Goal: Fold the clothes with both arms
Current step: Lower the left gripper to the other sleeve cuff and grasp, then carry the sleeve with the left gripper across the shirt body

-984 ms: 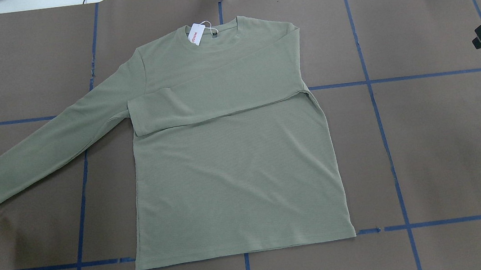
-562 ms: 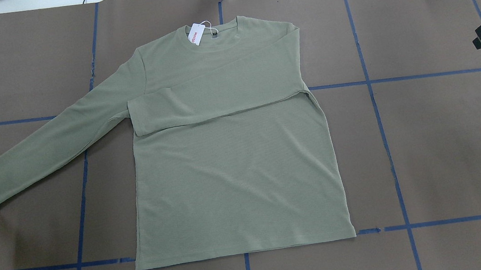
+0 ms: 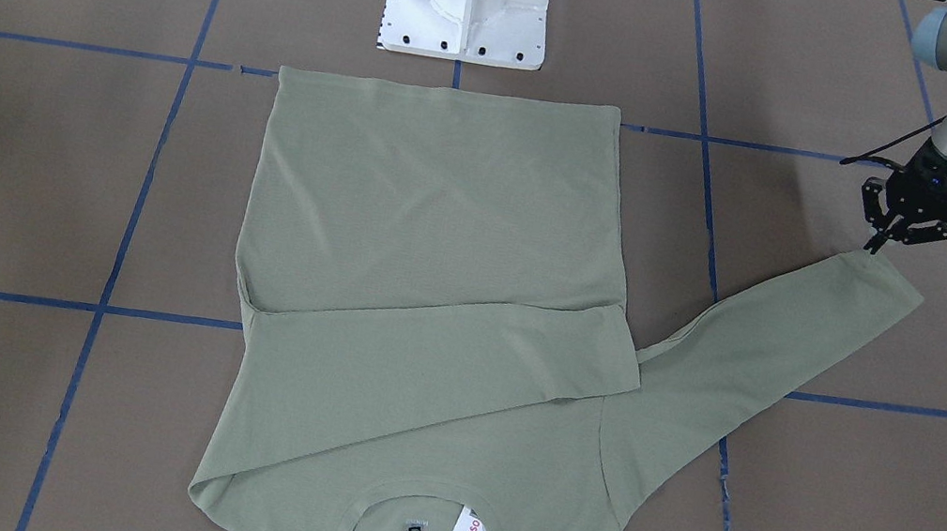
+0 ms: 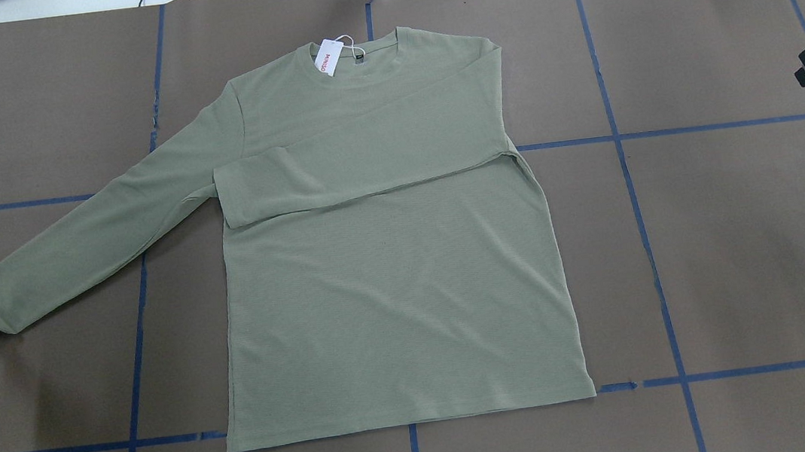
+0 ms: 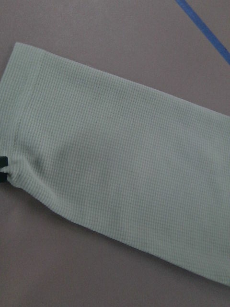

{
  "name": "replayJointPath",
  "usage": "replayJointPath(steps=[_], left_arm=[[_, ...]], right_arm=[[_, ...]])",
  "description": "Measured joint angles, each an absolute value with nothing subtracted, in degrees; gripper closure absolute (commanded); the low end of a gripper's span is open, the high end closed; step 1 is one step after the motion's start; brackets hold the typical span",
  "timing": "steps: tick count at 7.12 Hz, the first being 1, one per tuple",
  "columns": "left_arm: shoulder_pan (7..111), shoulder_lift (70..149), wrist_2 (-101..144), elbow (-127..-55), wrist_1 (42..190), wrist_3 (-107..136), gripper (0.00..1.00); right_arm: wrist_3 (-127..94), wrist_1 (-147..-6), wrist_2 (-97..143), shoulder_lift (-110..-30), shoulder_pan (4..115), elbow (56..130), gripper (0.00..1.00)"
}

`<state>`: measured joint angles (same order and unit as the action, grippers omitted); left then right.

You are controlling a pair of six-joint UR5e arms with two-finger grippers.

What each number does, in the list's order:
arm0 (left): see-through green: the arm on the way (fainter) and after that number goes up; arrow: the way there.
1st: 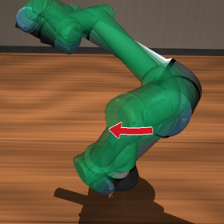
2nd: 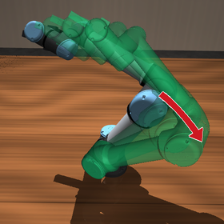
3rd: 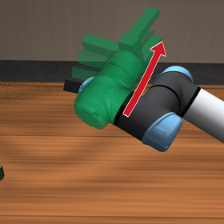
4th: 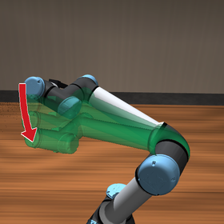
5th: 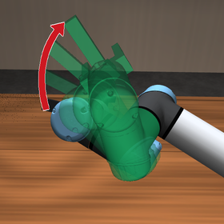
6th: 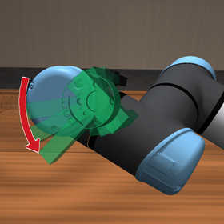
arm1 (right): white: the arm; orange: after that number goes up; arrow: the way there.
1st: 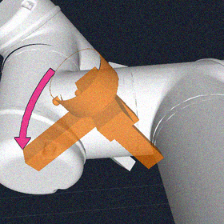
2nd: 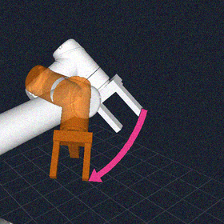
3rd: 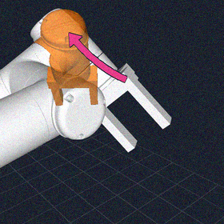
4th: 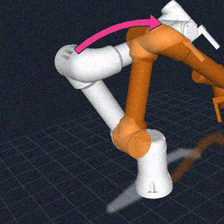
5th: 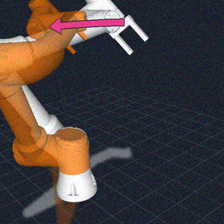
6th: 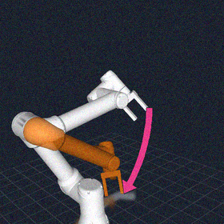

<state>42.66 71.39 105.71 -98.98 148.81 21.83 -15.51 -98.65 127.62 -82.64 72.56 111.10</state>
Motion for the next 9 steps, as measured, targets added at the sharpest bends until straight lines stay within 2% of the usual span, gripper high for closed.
replayJointPath(steps=[1,4,7,9], left_arm=[[45.8,74.3,108.2,-99.7,147.1,21.8,1.0],[54.6,93.6,111.7,-100.2,133.2,23.4,1.0],[54.6,115.0,111.4,-97.7,118.4,38.9,1.0],[48.7,129.7,106.2,-91.8,112.7,54.7,1.0]], right_arm=[[-14.5,-98.6,127.6,-83.4,72.8,111.1,0.0],[-12.3,-98.7,127.6,-85.8,73.4,111.0,0.0],[-12.1,-98.7,127.6,-86.5,73.7,111.0,0.0],[-12.1,-98.7,127.5,-86.4,74.0,111.0,0.0]])
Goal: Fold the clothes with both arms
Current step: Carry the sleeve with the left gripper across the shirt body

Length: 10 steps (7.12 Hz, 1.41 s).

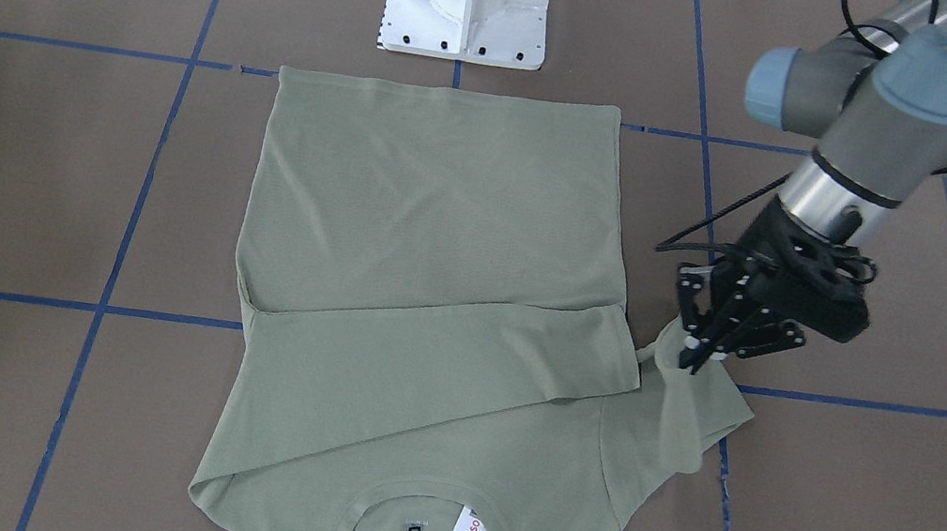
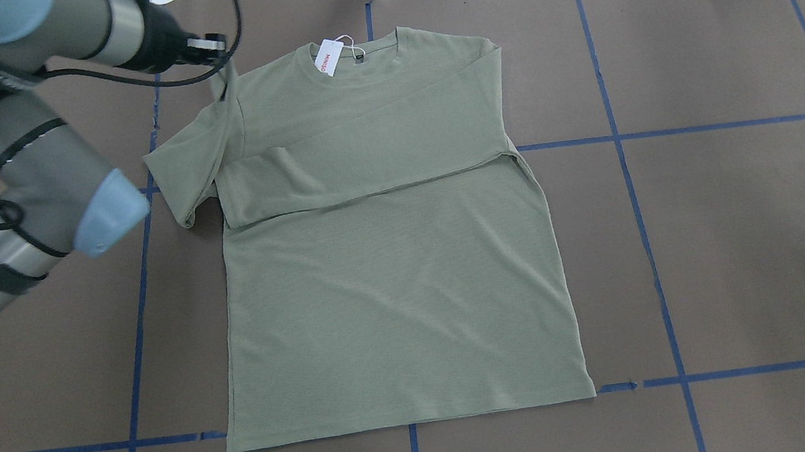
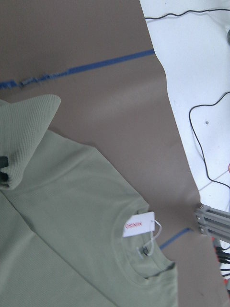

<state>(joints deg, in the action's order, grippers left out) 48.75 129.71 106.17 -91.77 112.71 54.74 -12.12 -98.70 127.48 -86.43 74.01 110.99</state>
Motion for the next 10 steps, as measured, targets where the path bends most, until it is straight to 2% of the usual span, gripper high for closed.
replayJointPath(steps=[2,3,6,7,8,10], left_arm=[[39.8,142.0,95.5,-81.6,112.8,64.9,1.0],[35.4,145.3,89.9,-77.9,114.8,66.9,1.0],[26.7,149.1,81.0,-67.9,126.8,63.8,1.0],[25.3,149.6,80.3,-66.1,129.4,62.1,0.44],[24.4,150.1,80.2,-65.4,130.6,61.0,0.0],[23.8,150.0,80.4,-65.5,134.4,59.8,0.0]], right_arm=[[-12.1,-98.7,127.4,-86.4,74.4,111.0,0.0],[-12.2,-98.7,127.3,-86.4,74.6,110.9,0.0],[-12.4,-98.7,127.3,-86.4,74.7,111.0,0.0],[-12.5,-98.7,127.3,-86.4,74.7,111.0,0.0],[-12.6,-98.7,127.3,-86.4,74.7,111.0,0.0],[-13.0,-98.6,127.5,-85.4,74.6,110.8,0.0]])
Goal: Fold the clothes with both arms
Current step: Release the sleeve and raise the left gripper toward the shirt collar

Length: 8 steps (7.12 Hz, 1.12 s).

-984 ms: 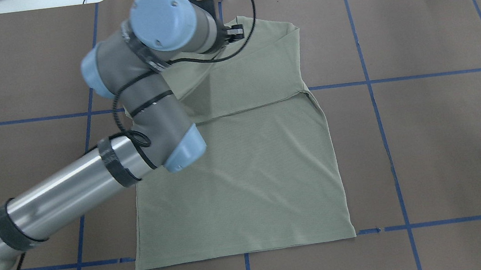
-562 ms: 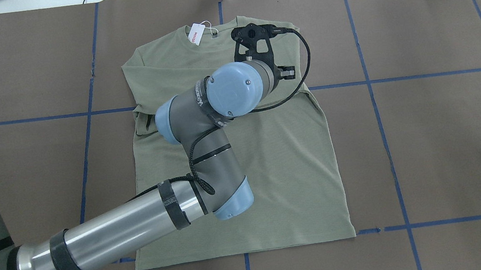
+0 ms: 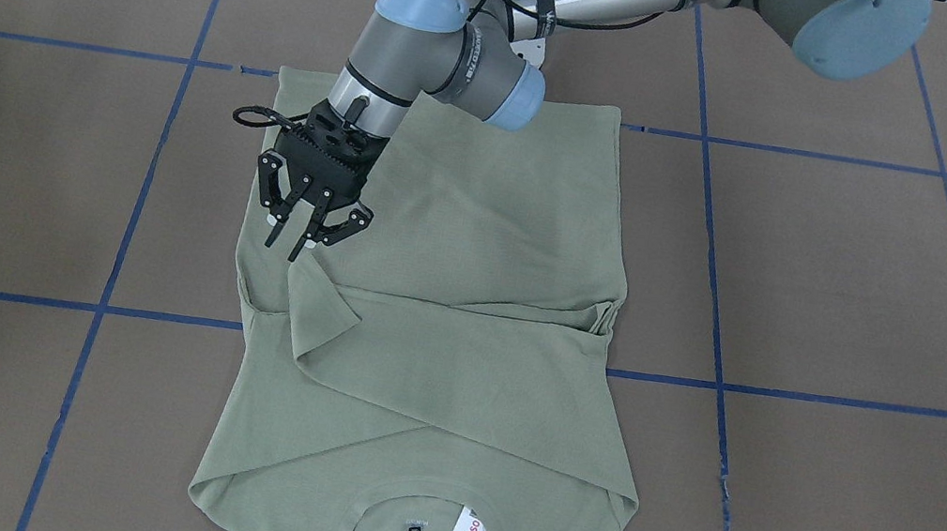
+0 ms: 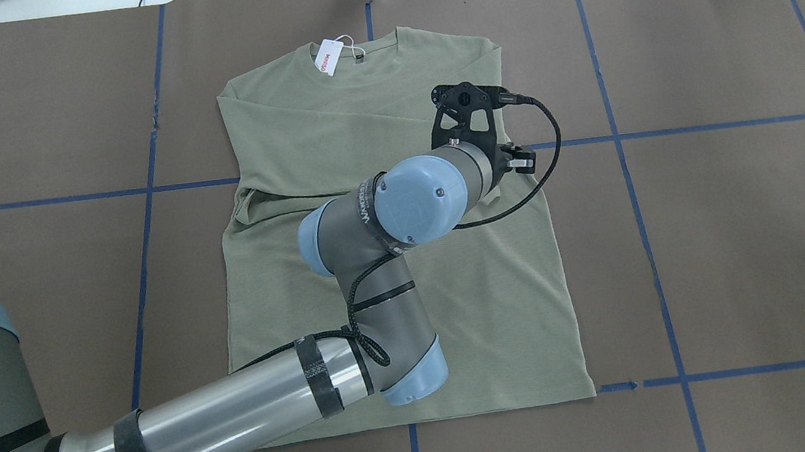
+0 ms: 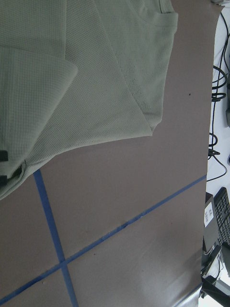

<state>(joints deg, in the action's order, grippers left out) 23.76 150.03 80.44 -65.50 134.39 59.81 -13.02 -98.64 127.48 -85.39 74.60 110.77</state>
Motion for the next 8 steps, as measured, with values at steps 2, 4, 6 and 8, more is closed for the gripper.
replayJointPath(steps=[2,4,6,8], left_arm=[[26.0,149.0,86.0,-67.7,133.2,57.2,0.0],[32.8,145.5,97.4,-74.4,121.6,52.4,0.0],[41.4,136.2,107.8,-83.3,114.9,45.9,0.0],[48.9,127.0,116.3,-89.7,114.1,36.2,0.0]], right_arm=[[-13.8,-96.2,127.6,-82.4,73.6,110.5,0.0],[-22.5,-89.2,126.6,-77.2,68.6,107.8,0.02],[-35.0,-86.6,120.4,-67.5,59.1,102.7,0.07],[-45.6,-86.5,112.3,-57.6,50.0,95.6,0.17]])
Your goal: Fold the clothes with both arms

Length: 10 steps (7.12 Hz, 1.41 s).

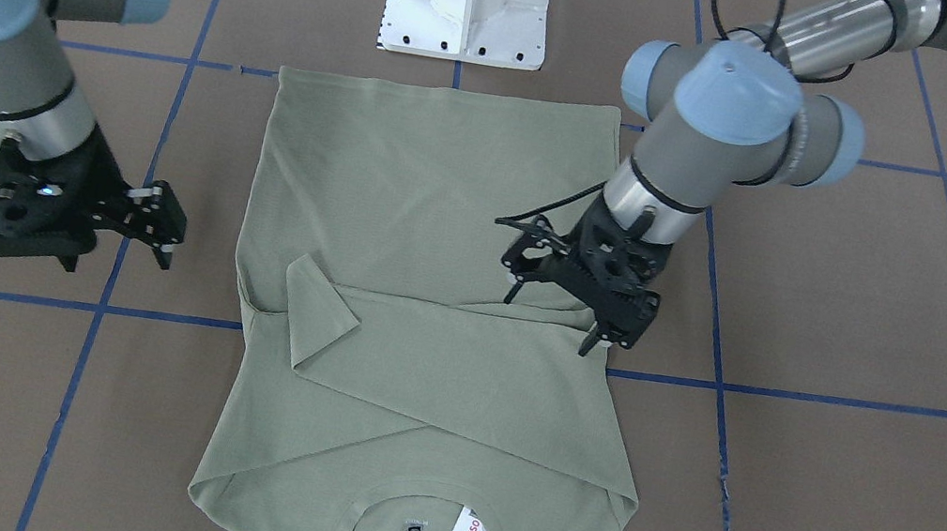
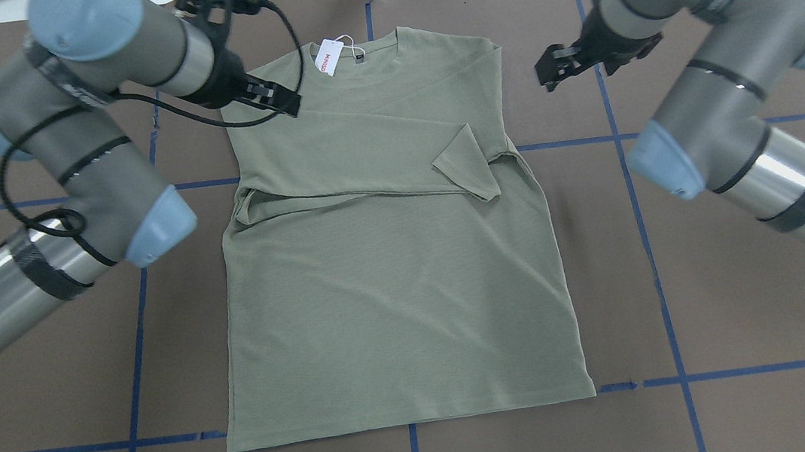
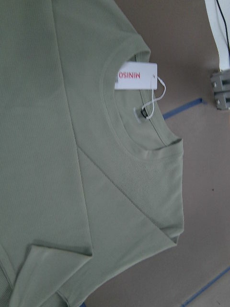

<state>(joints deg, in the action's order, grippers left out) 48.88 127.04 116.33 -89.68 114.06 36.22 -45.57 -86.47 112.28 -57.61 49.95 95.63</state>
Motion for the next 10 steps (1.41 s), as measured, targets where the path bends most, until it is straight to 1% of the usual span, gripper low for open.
replayJointPath(steps=[2,4,6,8,10], left_arm=[[53.8,120.8,121.8,-92.2,115.3,28.3,0.0],[54.8,119.0,122.7,-93.0,115.9,26.7,0.0],[54.9,118.5,122.7,-93.1,116.0,26.9,0.0],[54.9,118.4,122.7,-93.1,116.0,27.2,0.0],[54.8,117.8,122.7,-93.1,116.0,27.2,0.0]], right_arm=[[-54.5,-86.6,104.7,-48.2,42.3,87.2,0.32],[-59.5,-86.3,98.3,-41.4,37.1,78.9,0.37],[-60.3,-85.2,94.6,-39.8,34.4,75.2,0.41],[-60.3,-84.8,92.3,-39.6,33.0,73.6,0.45],[-59.9,-84.6,91.1,-39.7,32.2,72.6,0.47]])
